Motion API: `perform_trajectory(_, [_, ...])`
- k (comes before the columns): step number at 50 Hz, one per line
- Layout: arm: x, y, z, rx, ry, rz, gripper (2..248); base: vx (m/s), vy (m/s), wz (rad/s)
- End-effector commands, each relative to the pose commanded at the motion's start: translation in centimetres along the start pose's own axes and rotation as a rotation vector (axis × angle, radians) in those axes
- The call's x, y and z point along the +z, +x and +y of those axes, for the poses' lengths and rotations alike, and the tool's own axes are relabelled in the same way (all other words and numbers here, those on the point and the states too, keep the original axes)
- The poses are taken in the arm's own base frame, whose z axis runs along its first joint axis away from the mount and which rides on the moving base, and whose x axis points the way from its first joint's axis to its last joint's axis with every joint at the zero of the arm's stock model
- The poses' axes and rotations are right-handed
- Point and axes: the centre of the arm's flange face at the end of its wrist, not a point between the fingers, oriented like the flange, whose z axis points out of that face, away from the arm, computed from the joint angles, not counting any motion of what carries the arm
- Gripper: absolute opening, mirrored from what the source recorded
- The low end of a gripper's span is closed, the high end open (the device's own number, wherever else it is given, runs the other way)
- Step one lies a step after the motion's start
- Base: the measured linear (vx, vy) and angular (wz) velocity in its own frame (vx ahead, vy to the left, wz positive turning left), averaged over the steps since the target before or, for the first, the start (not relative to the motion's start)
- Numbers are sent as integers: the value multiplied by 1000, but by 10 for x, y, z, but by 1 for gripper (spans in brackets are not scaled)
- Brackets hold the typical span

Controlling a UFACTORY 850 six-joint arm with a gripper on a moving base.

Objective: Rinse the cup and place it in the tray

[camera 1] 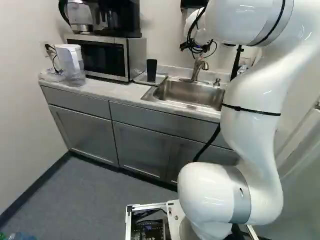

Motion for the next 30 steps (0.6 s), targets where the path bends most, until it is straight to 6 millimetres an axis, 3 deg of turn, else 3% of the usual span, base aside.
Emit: perform_trajectory(30, [-1, 9, 0, 15, -1, 98, 247, 0, 0, 0])
